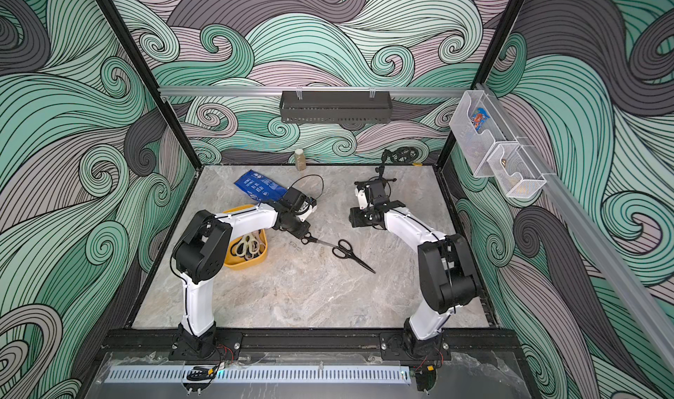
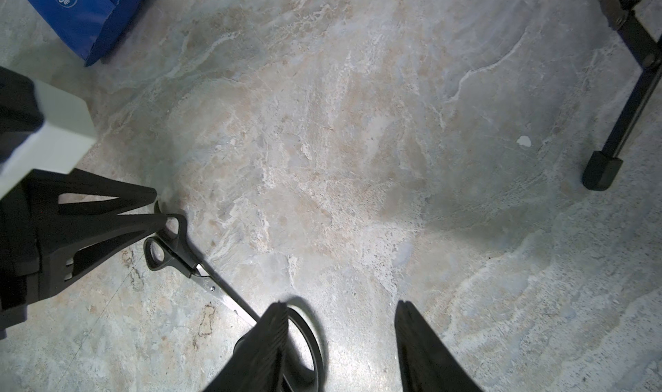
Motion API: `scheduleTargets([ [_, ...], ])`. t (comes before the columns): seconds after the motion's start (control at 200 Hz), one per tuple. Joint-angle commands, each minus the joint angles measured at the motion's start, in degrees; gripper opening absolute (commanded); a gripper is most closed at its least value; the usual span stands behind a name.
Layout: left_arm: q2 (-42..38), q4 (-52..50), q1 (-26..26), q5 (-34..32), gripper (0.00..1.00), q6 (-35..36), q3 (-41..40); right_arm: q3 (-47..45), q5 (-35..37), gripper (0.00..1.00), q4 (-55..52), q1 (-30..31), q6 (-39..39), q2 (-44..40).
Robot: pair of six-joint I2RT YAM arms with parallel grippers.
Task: Put the scissors into the storage box
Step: Pick up the scissors from the center of the board.
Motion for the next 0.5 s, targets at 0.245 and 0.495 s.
scheduleTargets([
  [0.245,3.6,0.0,-1.8,-3.2,0.28,0.3,0.0,-0.6,-0.7,0.53,0.8,-0.8,-0.2,0.2],
  [0.495,4.8,-1.8,-1.7,-4.7,0.16,-1.2,0.8,-0.5,-0.4,0.53,1.0,-1.1,-0.2,0.2],
])
